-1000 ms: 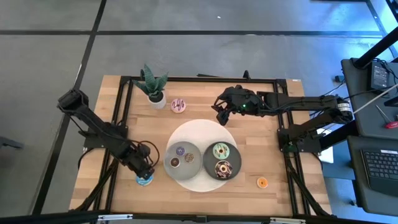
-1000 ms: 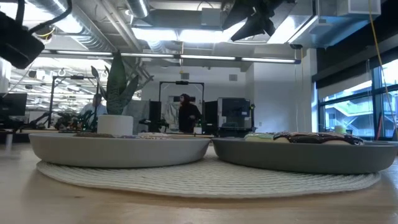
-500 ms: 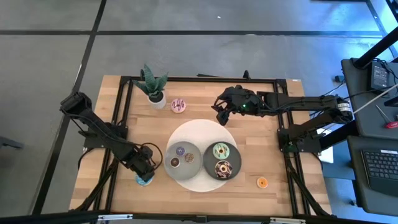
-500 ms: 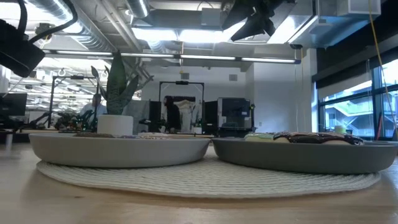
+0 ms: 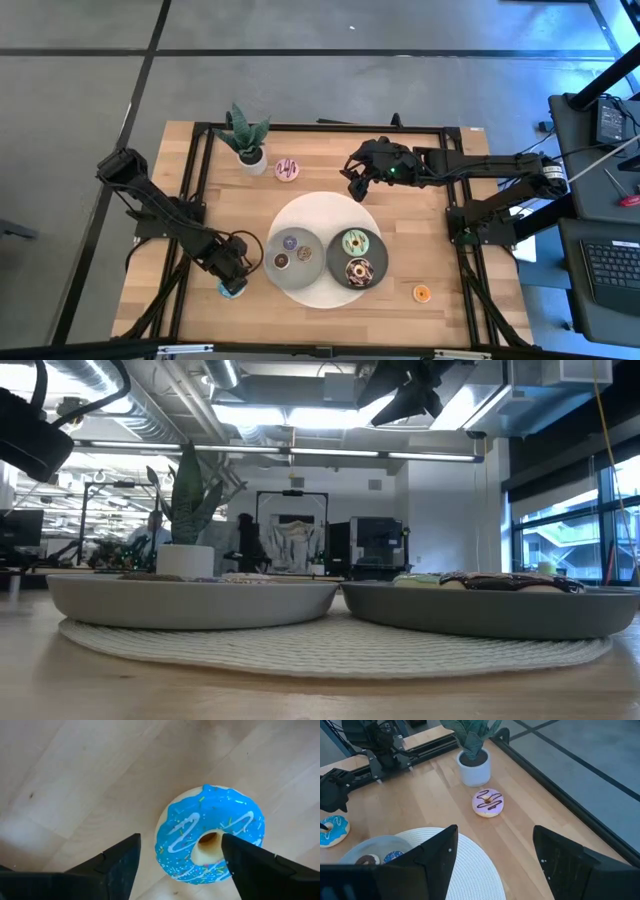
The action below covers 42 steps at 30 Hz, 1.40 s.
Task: Pick & Place donuts
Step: Put the large blue donut on the dark gray plate
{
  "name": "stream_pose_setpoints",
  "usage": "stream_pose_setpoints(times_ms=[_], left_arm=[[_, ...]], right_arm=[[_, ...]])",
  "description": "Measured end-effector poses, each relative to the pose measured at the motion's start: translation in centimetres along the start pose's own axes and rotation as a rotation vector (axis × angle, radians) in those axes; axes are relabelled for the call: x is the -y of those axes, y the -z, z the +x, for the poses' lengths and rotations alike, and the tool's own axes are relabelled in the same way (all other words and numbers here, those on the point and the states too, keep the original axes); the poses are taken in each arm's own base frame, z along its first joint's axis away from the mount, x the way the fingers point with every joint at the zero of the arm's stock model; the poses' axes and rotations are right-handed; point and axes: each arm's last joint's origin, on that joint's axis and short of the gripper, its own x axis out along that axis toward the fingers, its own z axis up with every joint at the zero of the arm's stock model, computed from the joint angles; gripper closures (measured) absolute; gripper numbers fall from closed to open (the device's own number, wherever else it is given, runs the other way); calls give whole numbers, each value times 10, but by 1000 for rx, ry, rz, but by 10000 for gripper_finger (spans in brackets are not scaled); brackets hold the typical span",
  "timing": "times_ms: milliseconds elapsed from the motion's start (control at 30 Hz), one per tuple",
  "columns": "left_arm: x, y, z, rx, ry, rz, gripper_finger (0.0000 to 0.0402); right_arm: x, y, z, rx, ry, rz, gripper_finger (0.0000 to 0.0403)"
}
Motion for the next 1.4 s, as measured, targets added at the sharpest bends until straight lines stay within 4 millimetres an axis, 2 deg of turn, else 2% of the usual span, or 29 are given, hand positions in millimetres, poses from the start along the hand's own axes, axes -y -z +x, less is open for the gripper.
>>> stream_pose_setpoints(times_ms=[300,733,1400], left_arm=[[1,5,3,-37,-10,18,123],[3,2,21,-6,-95,-8,129],[7,1,21,-9,-47,16,285]], right_arm=[[0,0,0,0,0,0,144],[0,0,0,0,0,-12,144],[0,0,0,0,-1,-23,144]])
